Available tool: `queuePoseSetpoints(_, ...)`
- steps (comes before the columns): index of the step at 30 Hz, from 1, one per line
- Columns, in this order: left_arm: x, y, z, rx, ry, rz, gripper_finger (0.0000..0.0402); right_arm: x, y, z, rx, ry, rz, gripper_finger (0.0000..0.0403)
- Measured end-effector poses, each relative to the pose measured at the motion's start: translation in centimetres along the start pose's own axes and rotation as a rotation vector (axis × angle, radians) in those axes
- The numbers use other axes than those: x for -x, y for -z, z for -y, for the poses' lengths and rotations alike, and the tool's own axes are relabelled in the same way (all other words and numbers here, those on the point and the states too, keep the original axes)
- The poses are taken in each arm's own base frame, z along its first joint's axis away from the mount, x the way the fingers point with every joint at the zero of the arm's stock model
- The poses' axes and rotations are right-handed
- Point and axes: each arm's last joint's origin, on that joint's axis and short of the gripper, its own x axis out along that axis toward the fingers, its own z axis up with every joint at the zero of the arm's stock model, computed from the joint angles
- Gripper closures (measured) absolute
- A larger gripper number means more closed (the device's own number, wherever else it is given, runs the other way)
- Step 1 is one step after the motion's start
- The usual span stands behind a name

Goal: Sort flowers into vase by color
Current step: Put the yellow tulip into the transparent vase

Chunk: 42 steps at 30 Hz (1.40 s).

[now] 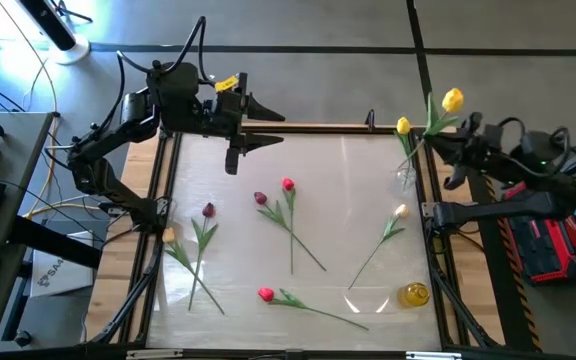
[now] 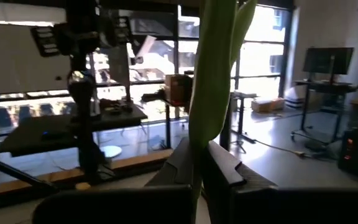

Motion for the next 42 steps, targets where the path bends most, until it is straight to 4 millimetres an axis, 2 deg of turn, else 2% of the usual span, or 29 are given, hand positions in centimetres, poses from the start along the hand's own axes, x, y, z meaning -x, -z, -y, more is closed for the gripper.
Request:
queuePoseSetpoints(5,0.0,0.0,0.0,0.0,0.0,0.0,0.0225,1.2,0.7,0.7,0.022,0.074,-0.054,0.0403)
queuePoseSetpoints(11,0.0,0.0,0.0,0.0,0.0,0.0,0.0225,1.3,1.3,1.0,0.052,0.181,-0.107,0.0403)
queuePoseSetpoints(17,0.0,0.0,0.0,0.0,0.001,0.0,0.0225,1.5,1.7,1.5,0.093,0.361,-0.149,0.0403)
queuePoseSetpoints(23,0.0,0.0,0.0,0.0,0.001,0.0,0.0225,1.9,2.1,1.9,0.089,0.449,-0.163,0.0403)
queuePoseSetpoints(34,0.0,0.0,0.0,0.0,0.0,0.0,0.0225,1.2,7.3,1.5,0.022,0.553,-0.092,0.0403)
queuePoseSetpoints(42,0.0,0.0,0.0,0.0,0.001,0.0,0.0225,1.1,8.6,1.4,0.013,0.579,-0.135,0.0403)
